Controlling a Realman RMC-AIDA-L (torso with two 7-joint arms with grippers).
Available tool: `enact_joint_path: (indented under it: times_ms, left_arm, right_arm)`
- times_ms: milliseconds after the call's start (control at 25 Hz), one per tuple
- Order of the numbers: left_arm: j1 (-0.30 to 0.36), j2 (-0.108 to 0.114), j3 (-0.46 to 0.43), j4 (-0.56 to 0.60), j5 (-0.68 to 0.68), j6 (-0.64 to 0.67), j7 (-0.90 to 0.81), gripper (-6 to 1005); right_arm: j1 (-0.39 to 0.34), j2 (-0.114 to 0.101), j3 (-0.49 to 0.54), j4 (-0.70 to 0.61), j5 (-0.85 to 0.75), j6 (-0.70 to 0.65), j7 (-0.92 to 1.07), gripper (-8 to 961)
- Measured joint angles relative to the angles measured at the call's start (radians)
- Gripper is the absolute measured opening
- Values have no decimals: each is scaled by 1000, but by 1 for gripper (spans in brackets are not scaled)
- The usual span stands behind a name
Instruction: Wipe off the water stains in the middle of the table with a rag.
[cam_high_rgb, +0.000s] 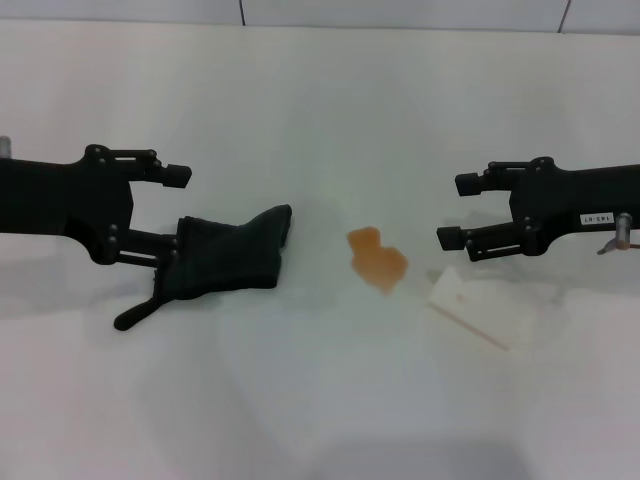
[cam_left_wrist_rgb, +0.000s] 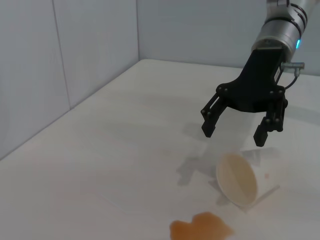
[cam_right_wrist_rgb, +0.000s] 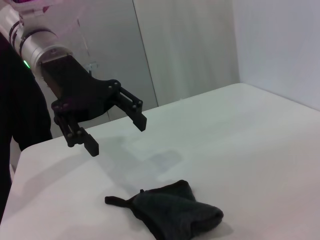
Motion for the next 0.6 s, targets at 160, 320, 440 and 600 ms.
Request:
enact_joint_path:
  times_ms: [160, 320, 440, 600]
  left_arm:
    - [-2, 0, 2, 0, 2, 0, 0, 832]
    - [-4, 0, 2, 0, 2, 0, 0, 833]
    - [-5, 0, 3, 0, 2, 0, 0, 832]
    - [-5, 1, 2, 0, 3, 0, 0, 832]
  right_arm:
    - [-2, 1, -1, 1, 0, 0, 0, 841]
    - [-6, 1, 0, 2, 2, 0, 1, 842]
    - [-9, 1, 3, 2, 5, 0, 2, 842]
    - [-11, 2, 7, 2, 8, 0, 2, 841]
